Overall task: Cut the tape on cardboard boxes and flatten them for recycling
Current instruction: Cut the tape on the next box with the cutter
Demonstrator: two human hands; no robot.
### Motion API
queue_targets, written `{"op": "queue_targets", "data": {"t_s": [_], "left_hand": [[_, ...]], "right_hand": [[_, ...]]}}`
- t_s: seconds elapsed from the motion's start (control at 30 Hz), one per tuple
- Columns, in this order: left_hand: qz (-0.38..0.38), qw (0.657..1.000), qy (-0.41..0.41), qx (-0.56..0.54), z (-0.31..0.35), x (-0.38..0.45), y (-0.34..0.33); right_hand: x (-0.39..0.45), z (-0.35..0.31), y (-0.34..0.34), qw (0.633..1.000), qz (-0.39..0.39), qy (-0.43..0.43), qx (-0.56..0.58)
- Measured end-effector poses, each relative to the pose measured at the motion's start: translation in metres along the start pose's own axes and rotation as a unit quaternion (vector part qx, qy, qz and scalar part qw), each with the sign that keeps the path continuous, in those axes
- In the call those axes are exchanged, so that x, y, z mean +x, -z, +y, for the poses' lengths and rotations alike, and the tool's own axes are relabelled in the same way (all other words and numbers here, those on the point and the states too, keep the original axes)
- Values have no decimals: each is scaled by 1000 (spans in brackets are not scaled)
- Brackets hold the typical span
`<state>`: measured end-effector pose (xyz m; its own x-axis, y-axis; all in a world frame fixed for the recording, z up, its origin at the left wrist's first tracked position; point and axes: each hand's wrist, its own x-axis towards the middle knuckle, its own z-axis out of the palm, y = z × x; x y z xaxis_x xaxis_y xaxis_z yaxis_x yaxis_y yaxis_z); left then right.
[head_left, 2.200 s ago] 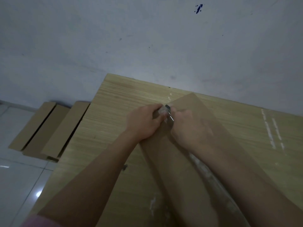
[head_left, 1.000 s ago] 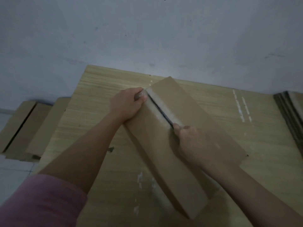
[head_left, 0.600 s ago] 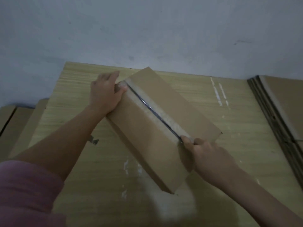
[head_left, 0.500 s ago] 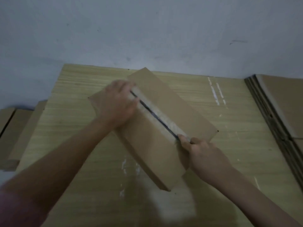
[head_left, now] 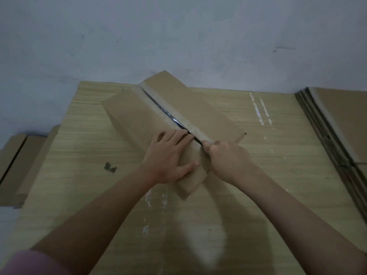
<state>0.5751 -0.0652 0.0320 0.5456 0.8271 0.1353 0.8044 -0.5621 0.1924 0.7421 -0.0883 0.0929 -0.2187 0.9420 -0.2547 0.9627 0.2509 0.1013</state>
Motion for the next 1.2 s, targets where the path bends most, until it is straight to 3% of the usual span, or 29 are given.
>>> {"op": "queue_targets", "data": {"t_s": [0.53, 0.63, 0.73, 0.8, 0.87, 1.0, 1.1, 1.2], "left_hand": [[18, 1000, 19, 16, 1, 4, -6], [18, 998, 58, 28, 14, 3, -7], [31, 992, 114, 33, 31, -1, -9], [17, 988, 148, 41, 39, -3, -6], [-16, 983, 172, 54, 45, -2, -4], [-3, 981, 186, 54, 56, 0, -11], [33, 981, 185, 40, 59, -1, -18], [40, 981, 184, 38, 58, 0, -19]], "right_hand": [[-62, 19, -20, 997, -4, -51, 55], [-57, 21, -40, 992, 32, -74, 96], [-60, 24, -69, 978, 136, -75, 142], [-64, 26, -88, 949, 215, -77, 217], [-68, 23, -93, 892, 255, -98, 360], [-59, 22, -81, 743, 212, -193, 605], [-44, 21, -80, 698, 192, -212, 656], [-36, 21, -84, 681, 185, -230, 670]]}}
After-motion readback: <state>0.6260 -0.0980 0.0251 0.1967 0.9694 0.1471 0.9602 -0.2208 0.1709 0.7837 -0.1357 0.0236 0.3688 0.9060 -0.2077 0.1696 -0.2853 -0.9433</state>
